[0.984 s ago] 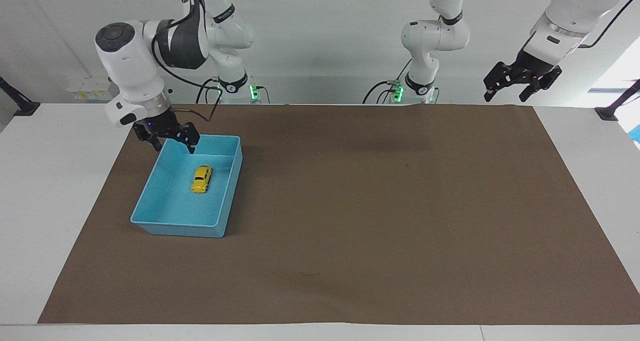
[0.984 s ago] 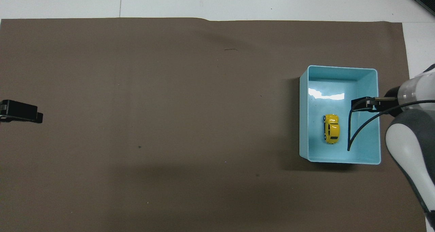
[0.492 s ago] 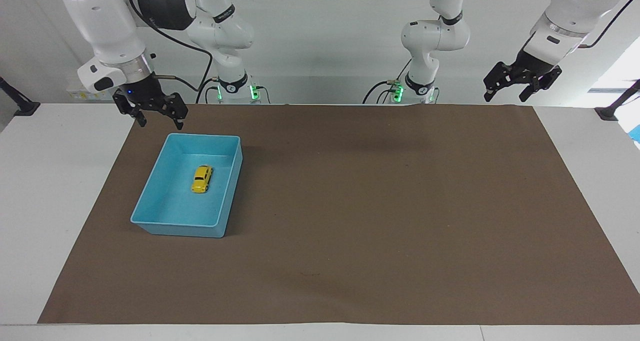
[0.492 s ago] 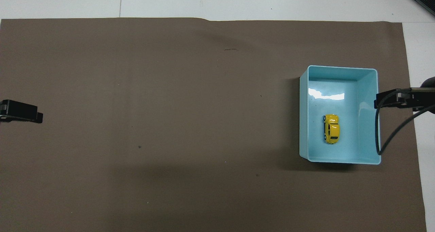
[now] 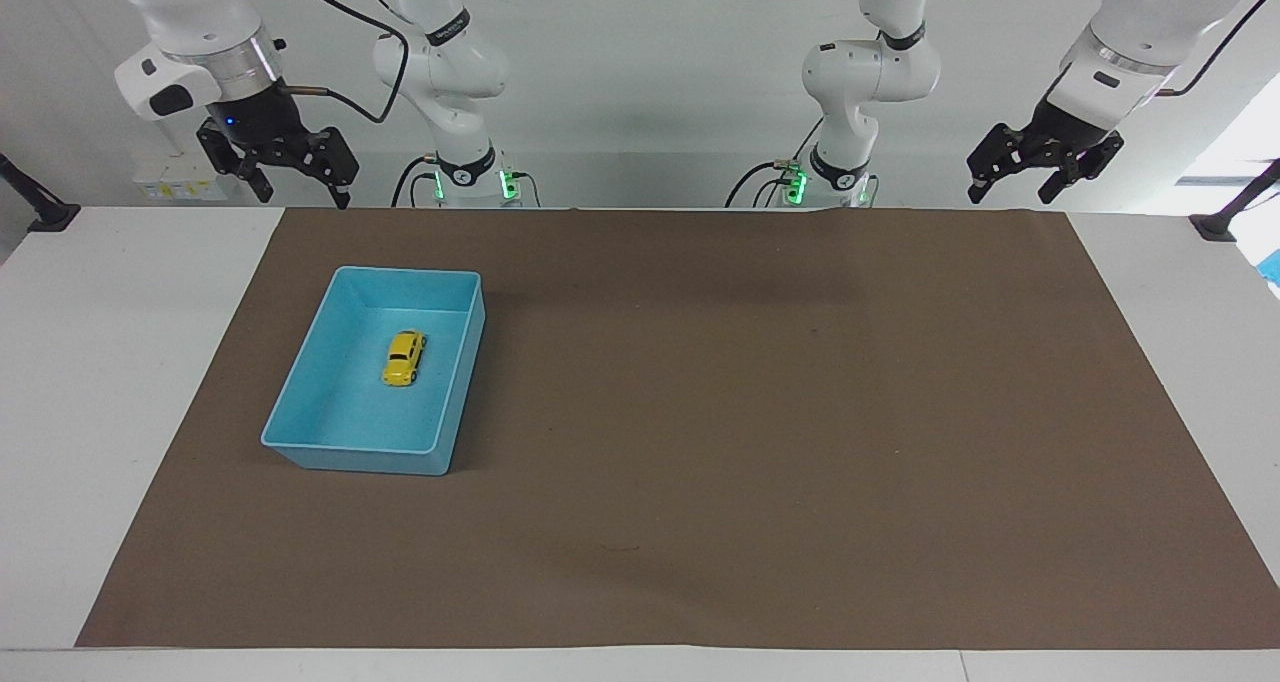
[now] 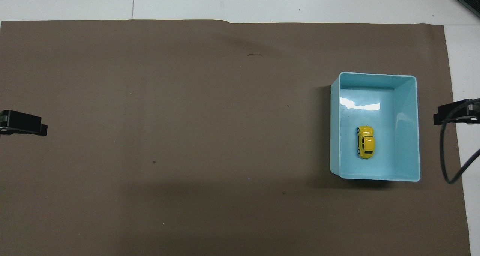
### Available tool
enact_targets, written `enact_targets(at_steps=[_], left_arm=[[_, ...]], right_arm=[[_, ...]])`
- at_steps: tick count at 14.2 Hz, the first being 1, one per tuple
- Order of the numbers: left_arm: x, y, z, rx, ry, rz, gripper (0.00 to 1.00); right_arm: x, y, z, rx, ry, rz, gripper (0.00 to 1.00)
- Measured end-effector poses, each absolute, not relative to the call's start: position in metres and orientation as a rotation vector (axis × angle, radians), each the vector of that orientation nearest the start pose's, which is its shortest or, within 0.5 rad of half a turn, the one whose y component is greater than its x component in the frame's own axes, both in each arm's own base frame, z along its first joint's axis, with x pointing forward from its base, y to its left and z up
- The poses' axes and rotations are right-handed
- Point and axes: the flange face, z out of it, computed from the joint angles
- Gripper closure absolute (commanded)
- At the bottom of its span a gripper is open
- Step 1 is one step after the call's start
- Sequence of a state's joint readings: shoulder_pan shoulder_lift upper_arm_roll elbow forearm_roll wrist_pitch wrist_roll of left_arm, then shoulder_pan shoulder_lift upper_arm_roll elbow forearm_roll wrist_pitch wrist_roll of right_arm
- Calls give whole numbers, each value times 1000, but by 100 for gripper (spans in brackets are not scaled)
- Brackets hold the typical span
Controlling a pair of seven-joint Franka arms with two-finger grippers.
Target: Wind up and store yellow beetle car
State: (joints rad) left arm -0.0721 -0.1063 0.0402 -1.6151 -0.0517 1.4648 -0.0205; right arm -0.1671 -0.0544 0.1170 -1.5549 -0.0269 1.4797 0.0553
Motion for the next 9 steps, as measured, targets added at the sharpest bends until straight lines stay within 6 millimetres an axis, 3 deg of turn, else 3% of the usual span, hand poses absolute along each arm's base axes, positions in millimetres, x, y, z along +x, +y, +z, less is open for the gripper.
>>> enact_targets(at_steps=[9], left_arm=[[509, -21, 651, -3195, 26, 73, 0]], right_arm=[[527, -33, 651, -3166, 185, 52, 0]])
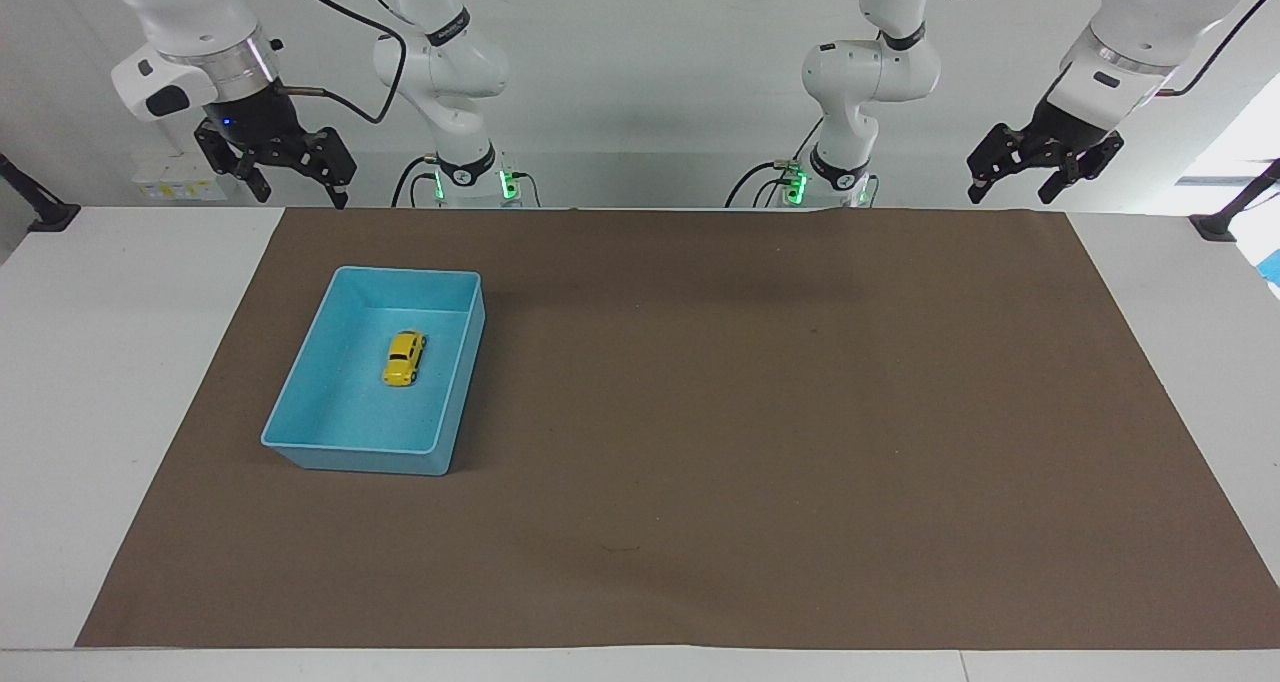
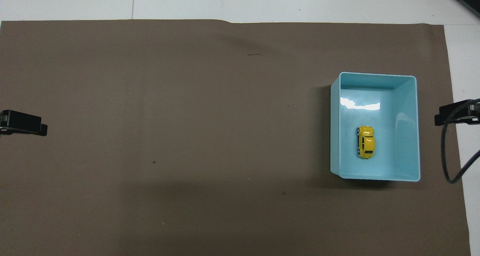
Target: Wind up and store yellow beetle car
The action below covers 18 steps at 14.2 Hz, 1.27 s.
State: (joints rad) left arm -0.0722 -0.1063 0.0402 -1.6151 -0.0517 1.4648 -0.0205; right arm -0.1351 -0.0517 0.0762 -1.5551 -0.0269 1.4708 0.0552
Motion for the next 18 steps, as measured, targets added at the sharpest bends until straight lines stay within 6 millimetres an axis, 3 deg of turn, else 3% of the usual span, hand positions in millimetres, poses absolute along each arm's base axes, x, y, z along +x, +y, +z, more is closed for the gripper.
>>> enact_targets(at_steps=[18], left_arm=[[509, -21, 651, -3195, 26, 73, 0]], right_arm=[[524, -32, 646, -3162, 178, 81, 0]])
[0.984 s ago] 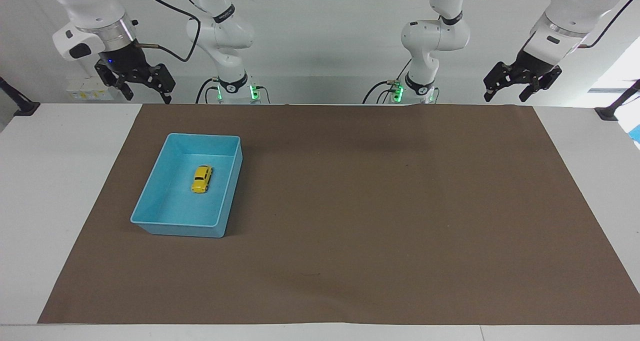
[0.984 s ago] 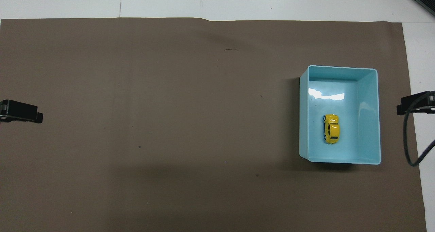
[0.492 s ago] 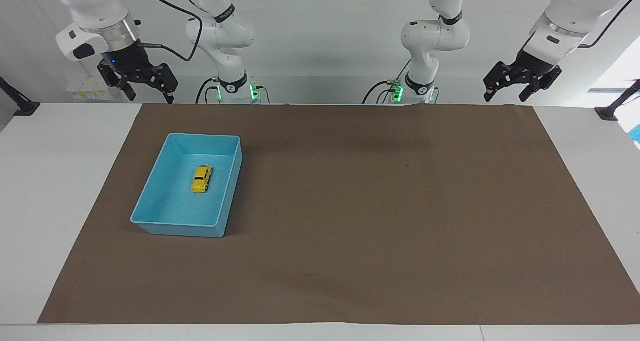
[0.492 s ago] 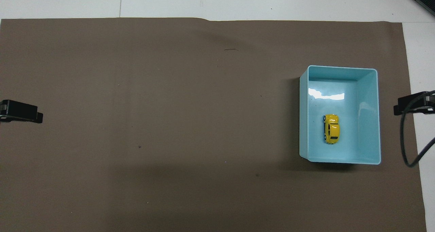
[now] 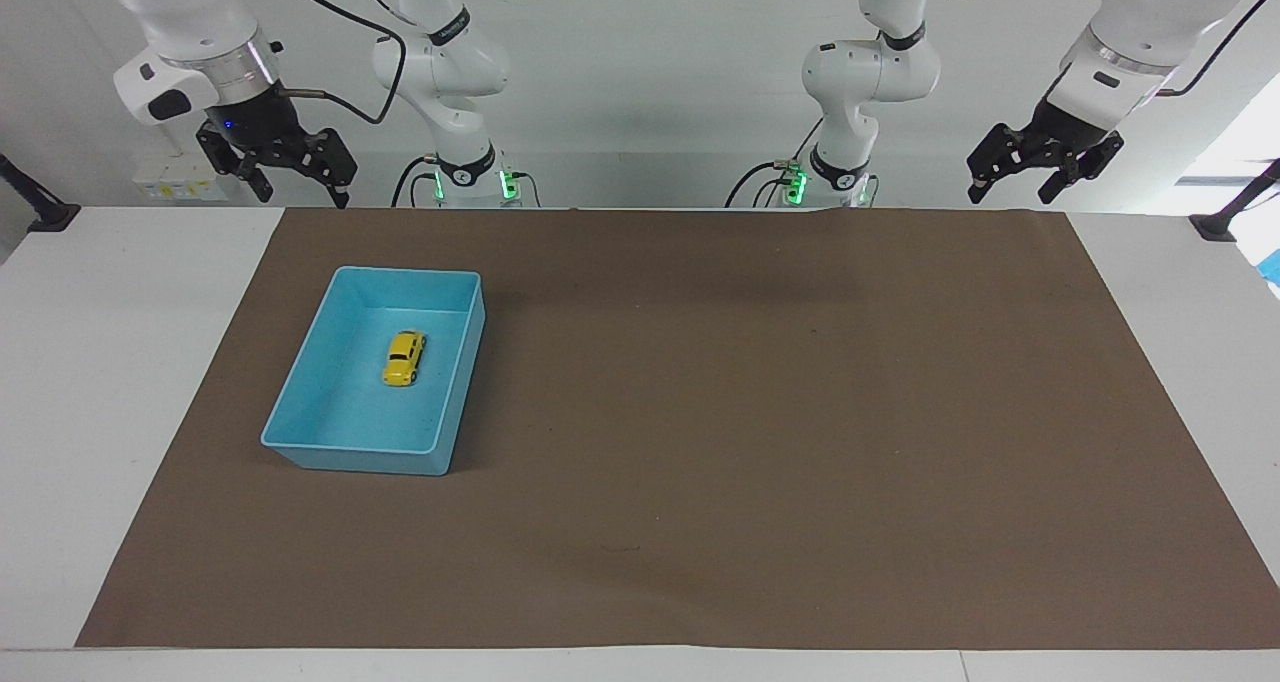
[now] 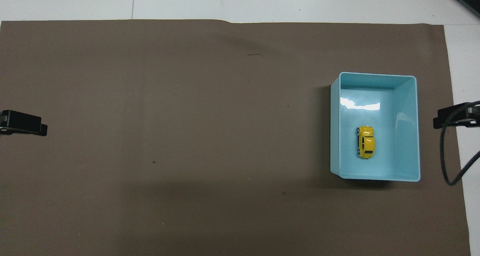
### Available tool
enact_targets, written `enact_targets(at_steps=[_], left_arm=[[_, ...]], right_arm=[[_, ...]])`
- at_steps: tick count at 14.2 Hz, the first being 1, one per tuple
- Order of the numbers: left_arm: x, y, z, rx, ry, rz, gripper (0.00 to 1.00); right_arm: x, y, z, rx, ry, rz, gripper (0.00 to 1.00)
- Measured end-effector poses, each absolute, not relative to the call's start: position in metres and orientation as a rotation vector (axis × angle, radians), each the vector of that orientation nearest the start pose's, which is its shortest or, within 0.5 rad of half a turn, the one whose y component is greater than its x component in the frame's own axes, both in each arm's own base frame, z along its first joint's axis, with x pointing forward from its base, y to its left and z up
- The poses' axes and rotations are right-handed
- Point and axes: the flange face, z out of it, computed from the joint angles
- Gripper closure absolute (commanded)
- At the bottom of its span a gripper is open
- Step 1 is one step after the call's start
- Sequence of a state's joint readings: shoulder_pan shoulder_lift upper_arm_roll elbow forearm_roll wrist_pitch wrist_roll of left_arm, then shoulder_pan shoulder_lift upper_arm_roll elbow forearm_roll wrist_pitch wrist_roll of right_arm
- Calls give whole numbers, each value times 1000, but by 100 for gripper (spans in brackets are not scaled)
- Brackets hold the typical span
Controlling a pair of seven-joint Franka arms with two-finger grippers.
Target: Wind up and store yellow beetle car
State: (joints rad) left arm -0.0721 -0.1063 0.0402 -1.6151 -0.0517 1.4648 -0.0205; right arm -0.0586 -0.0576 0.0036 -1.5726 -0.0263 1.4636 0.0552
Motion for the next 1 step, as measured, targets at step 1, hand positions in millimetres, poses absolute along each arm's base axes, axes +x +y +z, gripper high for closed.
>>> enact_targets(at_steps=[1], left_arm=[[509, -21, 651, -3195, 26, 73, 0]], right_arm=[[524, -32, 645, -3162, 177, 86, 0]])
